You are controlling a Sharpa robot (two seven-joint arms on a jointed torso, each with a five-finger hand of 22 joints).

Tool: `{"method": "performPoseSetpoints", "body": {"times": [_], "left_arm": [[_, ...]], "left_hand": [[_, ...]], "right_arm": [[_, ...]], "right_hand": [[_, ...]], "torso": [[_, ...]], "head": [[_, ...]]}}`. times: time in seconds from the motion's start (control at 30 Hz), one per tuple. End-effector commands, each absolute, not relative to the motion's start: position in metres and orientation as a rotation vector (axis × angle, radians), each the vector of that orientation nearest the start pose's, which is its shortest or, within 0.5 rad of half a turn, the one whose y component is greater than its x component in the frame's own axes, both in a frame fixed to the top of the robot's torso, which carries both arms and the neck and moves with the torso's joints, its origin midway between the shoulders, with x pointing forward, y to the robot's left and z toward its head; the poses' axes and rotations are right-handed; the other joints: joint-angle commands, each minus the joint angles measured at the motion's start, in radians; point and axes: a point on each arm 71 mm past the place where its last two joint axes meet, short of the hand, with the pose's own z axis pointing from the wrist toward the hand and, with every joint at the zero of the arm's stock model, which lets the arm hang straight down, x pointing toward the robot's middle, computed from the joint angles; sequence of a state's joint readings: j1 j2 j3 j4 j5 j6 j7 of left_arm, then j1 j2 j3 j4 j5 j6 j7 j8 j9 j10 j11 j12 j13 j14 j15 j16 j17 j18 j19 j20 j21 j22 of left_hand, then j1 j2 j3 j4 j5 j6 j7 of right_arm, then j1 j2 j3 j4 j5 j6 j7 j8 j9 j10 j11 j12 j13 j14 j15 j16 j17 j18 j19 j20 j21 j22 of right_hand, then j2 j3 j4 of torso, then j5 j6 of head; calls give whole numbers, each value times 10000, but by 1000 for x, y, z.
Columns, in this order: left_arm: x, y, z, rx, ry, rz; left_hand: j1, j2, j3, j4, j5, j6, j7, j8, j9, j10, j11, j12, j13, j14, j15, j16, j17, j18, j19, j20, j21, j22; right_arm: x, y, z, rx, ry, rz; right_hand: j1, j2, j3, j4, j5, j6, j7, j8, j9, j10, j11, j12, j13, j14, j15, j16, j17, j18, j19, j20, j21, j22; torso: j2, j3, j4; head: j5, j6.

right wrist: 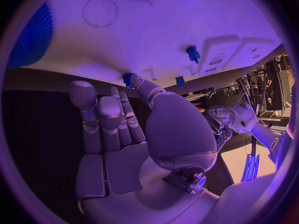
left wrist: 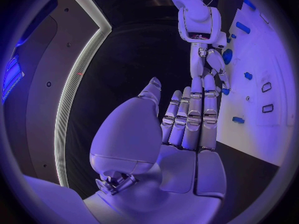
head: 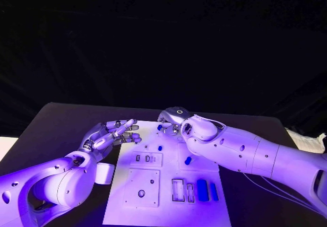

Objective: Assemble the parts on the task board

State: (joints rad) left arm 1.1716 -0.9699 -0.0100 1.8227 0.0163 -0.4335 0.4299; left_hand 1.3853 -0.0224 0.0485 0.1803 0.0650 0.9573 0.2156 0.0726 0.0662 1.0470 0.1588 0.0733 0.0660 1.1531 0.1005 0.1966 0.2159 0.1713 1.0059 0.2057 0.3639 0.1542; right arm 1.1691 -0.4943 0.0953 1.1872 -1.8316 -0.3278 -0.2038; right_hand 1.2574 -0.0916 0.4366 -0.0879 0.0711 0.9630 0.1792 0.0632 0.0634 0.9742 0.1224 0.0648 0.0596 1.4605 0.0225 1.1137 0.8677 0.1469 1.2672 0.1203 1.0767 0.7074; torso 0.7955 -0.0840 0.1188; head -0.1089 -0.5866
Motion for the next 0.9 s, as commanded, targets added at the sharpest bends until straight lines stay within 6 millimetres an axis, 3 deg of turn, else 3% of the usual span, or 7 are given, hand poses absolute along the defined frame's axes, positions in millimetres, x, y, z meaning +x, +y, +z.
{"method": "performPoseSetpoints", "body": {"times": [0.03,0.3,0.4,0.53,0.7,0.8,0.9], "left_arm": [[430,189,-153,-11195,13941,-16540],[431,190,-153,-11223,13937,-16517],[431,190,-153,-11228,13943,-16541],[431,191,-153,-11234,13936,-16537],[431,191,-153,-11244,13937,-16523],[431,191,-153,-11250,13951,-16524],[431,191,-154,-11251,13956,-16526]], "left_hand": [[47,69,-10,-62,-37,6,49,-37,-10,-37,62,-69,-10,21,54,-61,15,94,47,32,60,5],[113,114,27,-121,-32,10,49,-48,-7,-40,62,-76,-8,24,53,-86,42,98,38,32,63,3],[166,152,64,-169,-29,11,47,-56,-7,-42,61,-80,-8,27,50,-105,64,99,34,32,68,2],[174,157,70,-176,-29,11,47,-57,-7,-42,60,-80,-8,27,50,-108,68,99,33,32,68,2],[175,157,70,-179,-30,11,47,-58,-7,-42,60,-80,-7,27,50,-110,69,99,33,32,69,2],[176,157,71,-181,-30,11,47,-59,-7,-42,60,-81,-7,27,50,-111,70,99,33,32,69,2],[176,157,71,-181,-30,11,47,-59,-7,-42,60,-81,-7,27,50,-111,70,99,33,32,69,2]], "right_arm": [[546,-119,-166,-3075,14374,4392],[531,-154,-153,-2244,14083,4780],[522,-178,-142,-1533,14151,4980],[516,-204,-136,-632,14641,5040],[516,-227,-139,-52,15608,4464],[519,-234,-142,-5,15942,4109],[521,-237,-145,-2,16185,3849]], "right_hand": [[47,-73,-131,14,9,-221,75,-31,-1,-393,63,-50,11,16,71,19,38,16,-25,59,-9,-12],[98,-20,-191,332,414,227,-81,87,92,1029,-163,412,125,-4,-73,-86,-155,42,-19,0,8,-52],[-14,-103,-174,527,519,429,-131,107,107,1808,-297,643,210,137,-169,301,373,-42,217,-92,365,505],[-193,-422,-374,722,934,354,-230,16,67,3150,-547,1206,534,370,-380,1088,1448,-199,637,-294,1007,1484],[-797,-807,-1386,1417,1069,189,-486,32,58,4557,-832,2290,1465,569,-624,2087,2842,-488,1269,-566,2075,3167],[-406,-693,-2231,1836,1113,138,-524,82,82,4272,-884,3475,2938,601,-683,2593,3555,-578,1377,-633,2441,3701],[101,-508,-2884,2351,1216,129,-529,120,97,3931,-817,6472,6410,667,-648,3115,4370,-637,1432,-591,2747,4159]], "torso": [[7,7,-8],[-6,4,-21],[-19,5,-110],[-29,7,-200],[-35,20,-256],[-28,26,-224],[-24,18,-200]], "head": [[2,43],[-29,38],[-37,83],[-68,119],[17,143],[-16,123],[-20,111]]}}
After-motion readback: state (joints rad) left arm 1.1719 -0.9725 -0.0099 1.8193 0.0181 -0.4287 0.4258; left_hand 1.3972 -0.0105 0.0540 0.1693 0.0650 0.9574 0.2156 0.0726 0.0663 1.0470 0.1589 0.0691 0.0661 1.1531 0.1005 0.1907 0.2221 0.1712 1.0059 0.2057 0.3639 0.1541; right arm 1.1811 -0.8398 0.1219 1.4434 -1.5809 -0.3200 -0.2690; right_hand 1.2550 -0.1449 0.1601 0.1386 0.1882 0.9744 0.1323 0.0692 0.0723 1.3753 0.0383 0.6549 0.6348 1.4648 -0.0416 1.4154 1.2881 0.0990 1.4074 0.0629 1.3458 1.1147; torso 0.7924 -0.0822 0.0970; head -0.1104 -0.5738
